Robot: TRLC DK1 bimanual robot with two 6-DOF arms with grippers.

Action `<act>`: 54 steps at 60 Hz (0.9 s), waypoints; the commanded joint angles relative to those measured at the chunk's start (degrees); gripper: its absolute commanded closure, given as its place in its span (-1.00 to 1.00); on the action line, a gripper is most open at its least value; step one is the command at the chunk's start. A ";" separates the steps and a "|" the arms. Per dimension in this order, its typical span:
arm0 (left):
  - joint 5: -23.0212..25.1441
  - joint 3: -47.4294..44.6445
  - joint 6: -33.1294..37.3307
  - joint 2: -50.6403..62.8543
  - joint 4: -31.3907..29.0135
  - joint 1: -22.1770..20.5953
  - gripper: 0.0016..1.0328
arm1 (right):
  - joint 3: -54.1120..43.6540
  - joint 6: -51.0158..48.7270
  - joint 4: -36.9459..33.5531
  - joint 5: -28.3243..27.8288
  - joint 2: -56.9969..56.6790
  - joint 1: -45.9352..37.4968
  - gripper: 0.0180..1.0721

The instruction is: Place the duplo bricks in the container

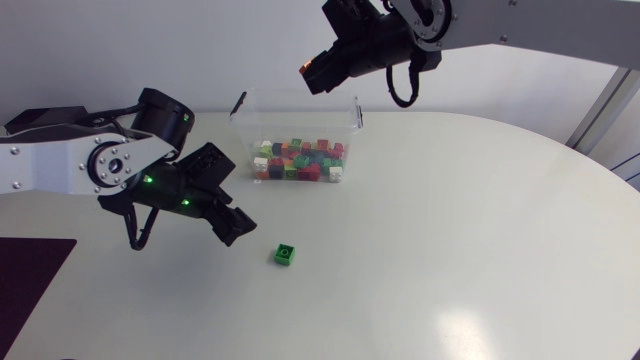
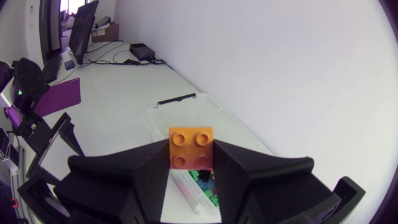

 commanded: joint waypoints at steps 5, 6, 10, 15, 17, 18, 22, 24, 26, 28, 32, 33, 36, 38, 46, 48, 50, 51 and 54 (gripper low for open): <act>0.80 -2.21 2.80 2.46 1.16 0.35 -0.90 | 3.36 1.99 1.91 1.09 3.24 -0.49 0.42; 0.80 -2.21 2.80 2.72 1.25 0.35 -0.90 | 3.54 2.16 2.09 1.09 3.42 -0.57 0.42; 0.89 -2.21 3.51 3.25 1.34 0.09 -0.90 | 4.16 2.25 2.44 1.35 4.56 -0.66 0.42; 0.98 -2.39 3.95 4.13 1.60 -0.18 -0.90 | 5.39 2.52 3.23 1.79 6.49 -0.75 0.42; 1.06 -2.39 3.95 4.39 1.69 -0.26 -0.90 | 5.91 2.60 3.67 2.23 7.11 -0.75 0.42; 1.06 -2.39 3.95 4.48 1.69 -0.26 -0.90 | 6.18 2.69 3.67 2.32 7.37 -0.75 0.41; 1.15 -2.39 4.30 4.92 1.78 -0.35 -0.90 | 7.49 3.22 3.84 2.50 8.60 -0.84 0.42; 1.15 -2.48 4.47 5.01 1.78 -0.44 -0.90 | 8.20 3.39 3.84 2.59 9.22 -0.93 0.41; 1.15 -2.57 4.47 5.09 1.86 -0.44 -0.90 | 8.81 3.48 3.84 2.85 9.75 -0.93 0.42; 1.15 -2.57 4.56 5.09 1.86 -0.44 -0.90 | 9.52 3.39 3.84 3.20 10.36 -0.93 0.41; 1.15 -2.65 4.83 5.18 1.95 -0.44 -0.90 | 10.75 3.48 3.84 3.64 11.50 -0.84 0.41; 1.15 -2.65 4.91 5.27 2.04 -0.44 -0.90 | 11.10 3.48 3.84 3.90 11.77 -0.75 0.41; 1.15 -2.74 4.91 5.44 2.22 -0.44 -0.90 | 12.24 3.66 3.84 4.17 12.56 -0.66 0.41; 1.15 -2.65 4.91 5.53 2.22 -0.44 -0.90 | 12.86 3.66 3.76 4.26 13.17 -0.57 0.41; 1.15 -2.74 4.83 5.53 2.39 -0.62 -0.90 | 15.14 3.75 3.67 4.96 15.28 -0.40 0.41; 1.15 -2.74 4.83 5.53 2.39 -0.70 -0.90 | 15.84 3.83 3.67 5.13 15.90 -0.31 0.41; 1.15 -2.74 4.83 5.53 2.39 -0.70 -0.90 | 16.37 3.83 3.67 5.40 16.34 -0.31 0.41; 1.15 -2.74 4.83 5.53 2.39 -0.79 -0.90 | 16.55 3.83 3.67 5.57 16.60 -0.22 0.41; 1.15 -2.83 4.83 5.71 2.39 -0.79 -0.90 | 17.34 3.83 3.67 5.66 17.22 -0.13 0.41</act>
